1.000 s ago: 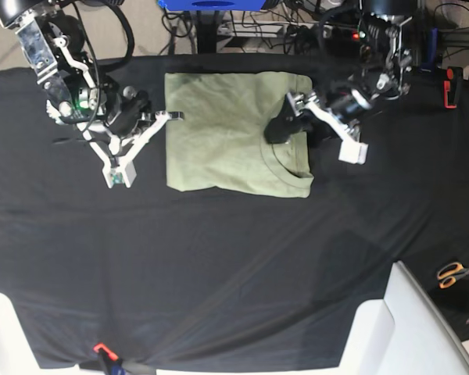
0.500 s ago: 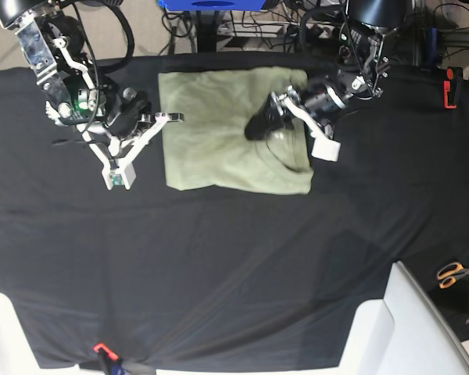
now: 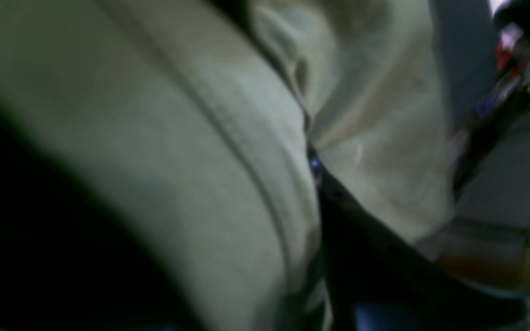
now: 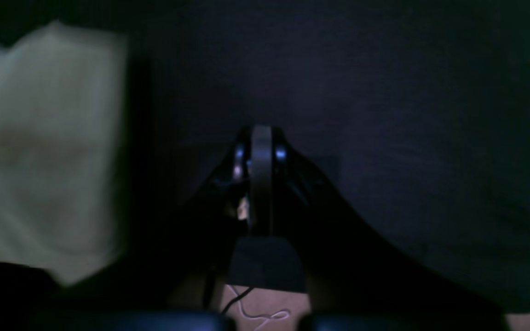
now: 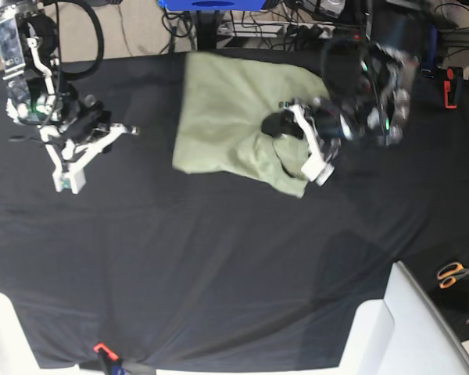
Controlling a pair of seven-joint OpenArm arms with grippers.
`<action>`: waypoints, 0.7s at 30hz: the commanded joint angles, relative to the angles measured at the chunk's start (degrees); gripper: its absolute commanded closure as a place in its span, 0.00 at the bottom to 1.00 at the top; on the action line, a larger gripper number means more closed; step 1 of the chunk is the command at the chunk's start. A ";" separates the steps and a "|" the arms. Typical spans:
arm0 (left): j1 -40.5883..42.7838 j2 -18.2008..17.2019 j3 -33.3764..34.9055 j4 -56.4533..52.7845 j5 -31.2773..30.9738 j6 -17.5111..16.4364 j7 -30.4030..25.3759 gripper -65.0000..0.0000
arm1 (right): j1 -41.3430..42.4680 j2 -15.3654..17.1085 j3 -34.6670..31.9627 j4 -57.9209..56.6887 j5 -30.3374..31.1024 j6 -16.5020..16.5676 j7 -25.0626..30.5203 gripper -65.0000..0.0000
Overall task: Fold the T-shirt properly
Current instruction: 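Grasp the folded shirt with the left gripper and rotate it on the table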
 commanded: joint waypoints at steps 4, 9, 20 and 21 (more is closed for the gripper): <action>-10.32 -5.71 14.55 1.06 1.28 -0.56 1.64 1.00 | -0.36 0.28 0.80 0.88 0.44 0.43 0.90 1.00; -19.99 -6.41 33.81 1.50 15.43 -0.56 1.64 1.00 | -1.06 -0.51 0.80 0.88 0.44 0.43 0.90 1.00; -26.32 0.45 48.66 3.17 43.91 -0.56 -3.02 1.00 | -1.06 -1.30 0.80 0.79 0.18 0.35 0.90 1.00; -26.32 1.50 48.66 3.00 45.58 -0.56 -3.90 1.00 | -1.06 -1.30 0.80 0.70 0.18 0.35 0.90 1.00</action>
